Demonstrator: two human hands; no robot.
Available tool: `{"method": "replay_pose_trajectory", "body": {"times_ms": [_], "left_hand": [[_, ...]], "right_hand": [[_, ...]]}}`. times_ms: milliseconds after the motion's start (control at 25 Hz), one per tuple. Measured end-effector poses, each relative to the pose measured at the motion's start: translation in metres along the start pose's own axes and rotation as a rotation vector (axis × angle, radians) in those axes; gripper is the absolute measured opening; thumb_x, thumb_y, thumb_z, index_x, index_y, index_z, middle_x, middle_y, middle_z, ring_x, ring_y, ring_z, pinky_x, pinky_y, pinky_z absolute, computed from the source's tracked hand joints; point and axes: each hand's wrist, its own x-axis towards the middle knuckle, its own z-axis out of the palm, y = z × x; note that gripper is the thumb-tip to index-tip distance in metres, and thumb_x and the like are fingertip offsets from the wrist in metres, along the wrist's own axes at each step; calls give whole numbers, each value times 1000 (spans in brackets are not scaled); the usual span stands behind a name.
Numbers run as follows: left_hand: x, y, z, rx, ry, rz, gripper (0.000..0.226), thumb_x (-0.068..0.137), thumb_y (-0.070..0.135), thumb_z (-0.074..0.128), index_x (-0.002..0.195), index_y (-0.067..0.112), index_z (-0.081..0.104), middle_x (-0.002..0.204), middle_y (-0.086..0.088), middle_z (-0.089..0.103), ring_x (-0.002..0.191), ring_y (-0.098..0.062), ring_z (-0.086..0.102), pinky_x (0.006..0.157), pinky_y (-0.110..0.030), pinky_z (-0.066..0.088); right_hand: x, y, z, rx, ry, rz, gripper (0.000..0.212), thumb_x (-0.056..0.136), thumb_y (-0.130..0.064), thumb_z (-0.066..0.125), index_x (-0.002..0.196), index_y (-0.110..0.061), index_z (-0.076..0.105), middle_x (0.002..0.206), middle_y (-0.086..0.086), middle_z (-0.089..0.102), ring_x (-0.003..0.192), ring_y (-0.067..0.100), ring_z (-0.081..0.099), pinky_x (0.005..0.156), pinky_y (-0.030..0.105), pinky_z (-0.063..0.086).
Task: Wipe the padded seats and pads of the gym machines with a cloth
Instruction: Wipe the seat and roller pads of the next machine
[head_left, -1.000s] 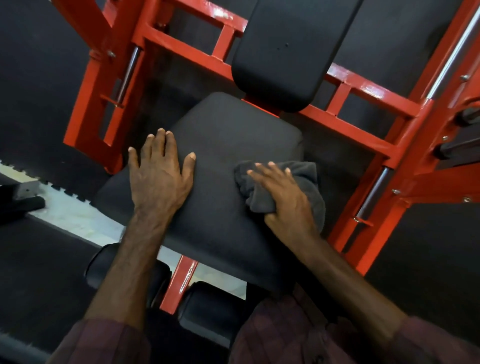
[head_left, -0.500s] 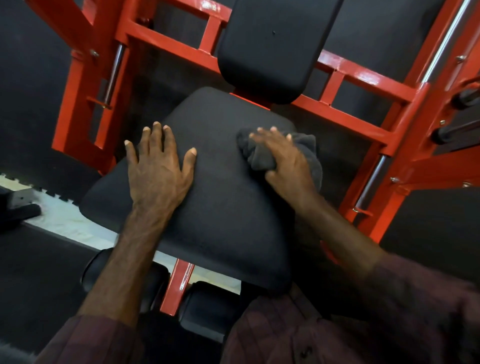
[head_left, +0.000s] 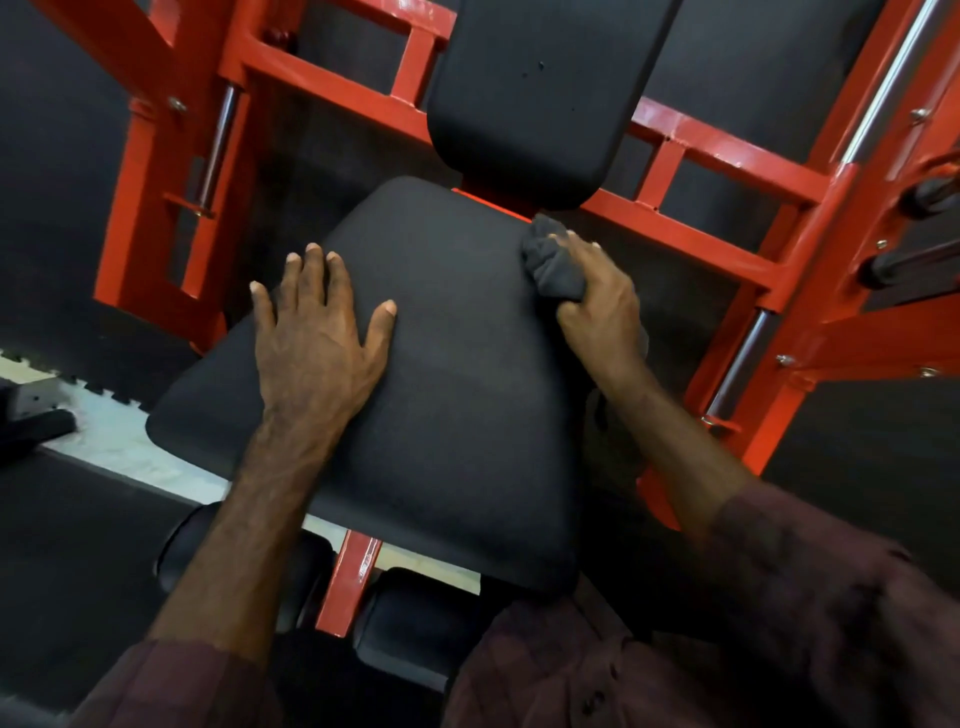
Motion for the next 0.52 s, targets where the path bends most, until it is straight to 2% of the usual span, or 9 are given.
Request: {"method": "replay_pose_trajectory", "body": {"times_ms": [40, 80, 200, 240, 320, 400, 520], "left_hand": [[-1, 1, -1, -3, 3, -8, 81, 107, 62, 33, 160, 1, 33, 170, -22, 28, 159, -37, 23, 127, -64, 19], [0, 2, -3, -6, 7, -13, 81, 107, 62, 35, 160, 1, 33, 169, -21, 28, 159, -37, 24, 126, -64, 20], [-1, 4, -3, -10, 17, -17, 80, 107, 61, 36, 160, 2, 35, 169, -21, 30, 158, -36, 25, 126, -63, 22], [-1, 3, -3, -7, 17, -17, 80, 107, 62, 36, 160, 2, 35, 169, -20, 29, 158, -36, 25, 126, -63, 22], [1, 1, -5, -16, 0, -13, 82, 105, 65, 32, 160, 4, 35, 170, -19, 30, 158, -34, 25, 125, -62, 24], [3, 0, -8, -16, -10, -14, 85, 103, 68, 30, 160, 5, 36, 170, -16, 31, 158, -32, 27, 123, -61, 27], [4, 1, -10, -20, -7, -35, 86, 102, 69, 29, 160, 6, 38, 170, -13, 32, 157, -30, 29, 123, -59, 29]], "right_hand": [[-17, -5, 2, -22, 13, 30, 83, 65, -6, 46, 146, -16, 60, 156, 9, 54, 151, 30, 41, 130, 41, 22], [-34, -15, 3, -44, -10, -23, 84, 65, -4, 47, 148, -13, 58, 157, 9, 52, 153, 29, 38, 131, 43, 20], [-35, -24, 5, -62, -165, -271, 82, 66, -7, 46, 148, -11, 58, 157, 10, 51, 153, 27, 35, 131, 47, 15], [-13, -22, 4, -46, -153, -271, 79, 67, -9, 44, 144, -9, 60, 154, 12, 55, 150, 29, 40, 130, 50, 18], [19, -16, -2, 1, -82, -143, 74, 68, -12, 44, 139, -6, 64, 147, 15, 60, 144, 33, 49, 127, 55, 25], [3, -18, -4, -115, -47, -34, 76, 71, -7, 51, 146, -10, 59, 156, 14, 52, 150, 34, 42, 128, 52, 24], [-35, -38, 4, -163, -235, -246, 84, 66, -5, 54, 150, -15, 57, 161, 8, 46, 155, 35, 31, 129, 56, 15]]}}
